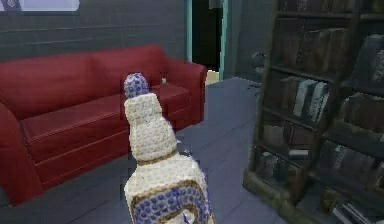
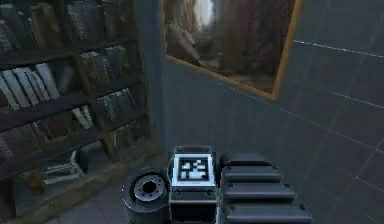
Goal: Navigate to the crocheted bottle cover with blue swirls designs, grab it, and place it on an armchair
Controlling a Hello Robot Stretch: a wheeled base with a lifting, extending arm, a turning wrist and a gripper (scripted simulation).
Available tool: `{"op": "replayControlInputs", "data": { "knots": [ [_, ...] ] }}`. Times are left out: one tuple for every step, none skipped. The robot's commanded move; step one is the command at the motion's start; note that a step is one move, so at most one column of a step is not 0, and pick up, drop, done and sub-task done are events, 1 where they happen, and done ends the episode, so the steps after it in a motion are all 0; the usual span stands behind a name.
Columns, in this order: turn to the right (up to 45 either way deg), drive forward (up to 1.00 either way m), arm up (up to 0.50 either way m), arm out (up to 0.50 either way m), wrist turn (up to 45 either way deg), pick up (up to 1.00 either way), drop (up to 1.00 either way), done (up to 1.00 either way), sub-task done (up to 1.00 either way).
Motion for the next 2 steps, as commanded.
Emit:
{"op": "replayControlInputs", "data": {
  "knots": [
    [0.0, 1.00, 0.00, 0.00, 0.0, 0.00, 0.00, 0.00, 0.00],
    [6.0, 0.00, 0.00, 0.00, 0.0, 0.00, 0.00, 0.00, 0.00]
  ]
}}
